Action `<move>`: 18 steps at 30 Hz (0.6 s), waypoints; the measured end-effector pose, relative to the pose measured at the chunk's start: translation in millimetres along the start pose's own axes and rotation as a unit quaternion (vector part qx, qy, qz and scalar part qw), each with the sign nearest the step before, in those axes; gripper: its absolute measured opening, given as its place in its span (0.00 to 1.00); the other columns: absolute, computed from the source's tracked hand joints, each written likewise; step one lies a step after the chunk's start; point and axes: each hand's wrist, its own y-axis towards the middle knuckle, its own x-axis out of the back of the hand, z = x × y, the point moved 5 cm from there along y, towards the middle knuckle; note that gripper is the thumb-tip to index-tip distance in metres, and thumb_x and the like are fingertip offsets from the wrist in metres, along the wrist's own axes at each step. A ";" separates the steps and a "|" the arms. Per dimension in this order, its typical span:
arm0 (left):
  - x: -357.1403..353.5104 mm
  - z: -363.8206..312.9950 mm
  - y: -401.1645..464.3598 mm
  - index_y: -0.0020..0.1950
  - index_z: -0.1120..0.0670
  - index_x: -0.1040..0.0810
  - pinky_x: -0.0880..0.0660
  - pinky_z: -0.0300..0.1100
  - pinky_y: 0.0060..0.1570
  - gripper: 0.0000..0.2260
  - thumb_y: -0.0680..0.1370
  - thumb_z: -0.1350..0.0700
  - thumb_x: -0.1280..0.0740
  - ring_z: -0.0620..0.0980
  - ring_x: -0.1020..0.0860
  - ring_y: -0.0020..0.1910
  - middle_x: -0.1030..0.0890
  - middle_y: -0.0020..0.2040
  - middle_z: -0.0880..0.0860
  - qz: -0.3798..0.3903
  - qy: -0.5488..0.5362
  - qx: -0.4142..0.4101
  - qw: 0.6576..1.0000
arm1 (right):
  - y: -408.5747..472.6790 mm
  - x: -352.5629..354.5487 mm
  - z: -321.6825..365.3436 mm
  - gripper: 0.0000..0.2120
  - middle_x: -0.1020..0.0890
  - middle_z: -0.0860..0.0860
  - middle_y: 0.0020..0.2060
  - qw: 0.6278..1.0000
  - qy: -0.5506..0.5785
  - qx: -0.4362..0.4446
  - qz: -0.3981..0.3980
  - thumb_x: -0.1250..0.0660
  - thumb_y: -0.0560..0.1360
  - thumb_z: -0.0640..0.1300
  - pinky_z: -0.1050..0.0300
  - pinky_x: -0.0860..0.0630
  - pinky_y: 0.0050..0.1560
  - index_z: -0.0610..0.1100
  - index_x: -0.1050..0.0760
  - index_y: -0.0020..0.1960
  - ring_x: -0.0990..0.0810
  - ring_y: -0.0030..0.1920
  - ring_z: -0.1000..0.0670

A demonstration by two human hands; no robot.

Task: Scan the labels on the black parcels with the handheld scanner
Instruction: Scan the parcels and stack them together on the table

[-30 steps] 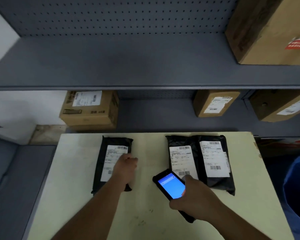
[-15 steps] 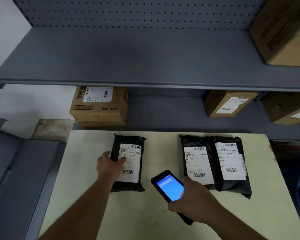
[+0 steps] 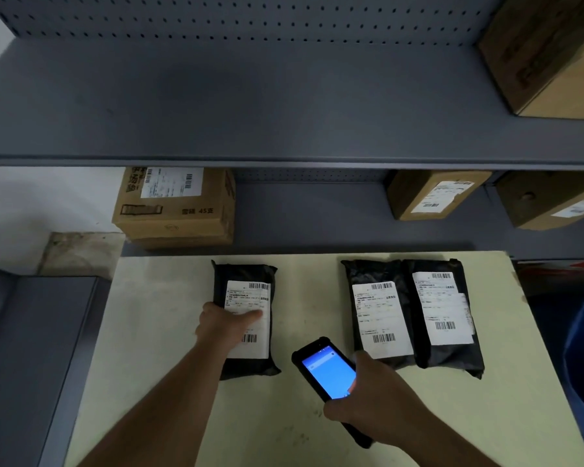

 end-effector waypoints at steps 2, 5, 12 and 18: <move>-2.8 -2.0 -4.3 0.66 0.56 0.32 0.20 0.59 0.61 0.47 0.57 0.36 0.19 0.63 0.20 0.62 0.21 0.66 0.58 -0.009 0.009 -0.003 1.000 | 0.8 -1.6 1.5 0.30 0.21 0.53 0.47 1.000 0.008 0.001 0.001 0.24 0.64 0.58 0.57 0.24 0.43 0.48 0.30 0.60 0.19 0.47 0.53; -5.7 -8.2 -16.4 0.63 0.54 0.35 0.19 0.59 0.59 0.43 0.60 0.36 0.19 0.63 0.19 0.59 0.21 0.64 0.58 -0.034 0.039 -0.009 0.999 | 2.1 -1.9 4.3 0.27 0.21 0.53 0.47 1.000 0.014 0.006 0.007 0.24 0.64 0.57 0.58 0.26 0.41 0.49 0.30 0.58 0.20 0.45 0.54; -7.3 -18.9 -25.5 0.74 0.53 0.39 0.24 0.61 0.63 0.49 0.62 0.38 0.18 0.65 0.25 0.66 0.27 0.68 0.60 -0.030 0.058 0.005 0.998 | 1.1 7.9 -1.9 0.26 0.21 0.52 0.47 0.999 0.036 0.013 0.002 0.25 0.63 0.56 0.58 0.26 0.41 0.50 0.30 0.56 0.19 0.45 0.53; -7.1 -19.8 -28.5 0.71 0.55 0.34 0.19 0.61 0.59 0.41 0.63 0.43 0.21 0.63 0.17 0.55 0.18 0.60 0.59 0.006 -0.037 0.011 0.999 | -4.4 16.5 -17.0 0.26 0.22 0.54 0.46 0.999 0.036 0.017 -0.008 0.25 0.63 0.56 0.58 0.25 0.41 0.51 0.30 0.56 0.21 0.44 0.54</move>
